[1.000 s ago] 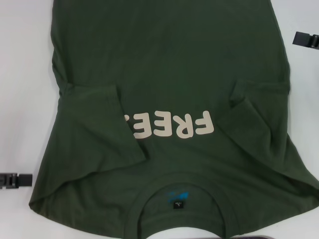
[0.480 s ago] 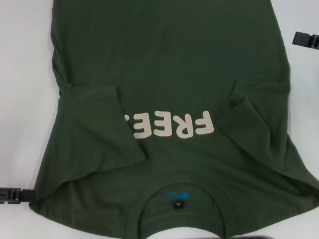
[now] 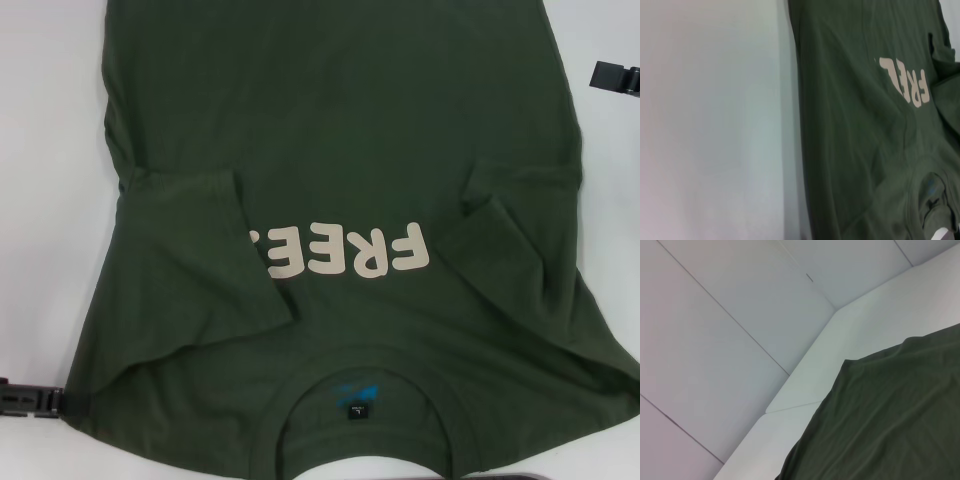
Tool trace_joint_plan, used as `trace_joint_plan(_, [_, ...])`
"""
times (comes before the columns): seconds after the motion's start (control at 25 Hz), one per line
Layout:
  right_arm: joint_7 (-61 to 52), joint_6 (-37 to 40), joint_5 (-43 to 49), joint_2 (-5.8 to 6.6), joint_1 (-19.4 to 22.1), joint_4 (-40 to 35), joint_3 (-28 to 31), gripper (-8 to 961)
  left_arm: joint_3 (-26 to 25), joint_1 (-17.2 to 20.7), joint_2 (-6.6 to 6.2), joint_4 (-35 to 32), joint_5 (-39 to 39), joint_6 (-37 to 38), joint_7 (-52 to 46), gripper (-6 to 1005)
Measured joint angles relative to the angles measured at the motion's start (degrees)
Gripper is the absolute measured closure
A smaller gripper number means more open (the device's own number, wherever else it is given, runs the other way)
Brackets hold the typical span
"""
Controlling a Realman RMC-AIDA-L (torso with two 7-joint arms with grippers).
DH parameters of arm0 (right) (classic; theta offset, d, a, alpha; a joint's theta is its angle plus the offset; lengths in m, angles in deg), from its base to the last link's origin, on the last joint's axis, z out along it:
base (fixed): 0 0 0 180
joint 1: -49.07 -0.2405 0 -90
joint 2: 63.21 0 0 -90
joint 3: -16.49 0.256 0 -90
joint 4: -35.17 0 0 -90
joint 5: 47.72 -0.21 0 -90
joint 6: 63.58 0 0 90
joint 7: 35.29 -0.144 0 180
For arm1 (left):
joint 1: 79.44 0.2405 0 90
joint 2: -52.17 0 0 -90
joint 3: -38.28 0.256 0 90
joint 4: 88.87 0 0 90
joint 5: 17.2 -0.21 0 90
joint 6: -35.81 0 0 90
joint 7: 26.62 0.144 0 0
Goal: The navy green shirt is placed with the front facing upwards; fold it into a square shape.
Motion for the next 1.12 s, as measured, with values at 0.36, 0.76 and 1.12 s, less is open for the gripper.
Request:
trace_joint_plan(0.36, [0.07,0.05,0.00,-0.02,0.01,0.03,0.09,355,-0.05,-1.27,0.89,-0.43,-2.00,-0.35,0.23,214])
trace_joint_plan(0.76, [0.16,0.00,-0.85,0.04,0.51,0.09,-0.11,356,-0.04,-2.08,1.11,-0.60,-2.16,-0.88,0.46,215])
trace_joint_plan(1.12, [0.15,-0.02,-1.23,0.14,0.53,0.08,-0.24,357,-0.04,-2.30,1.35,-0.62,-2.68,-1.45,0.29,248])
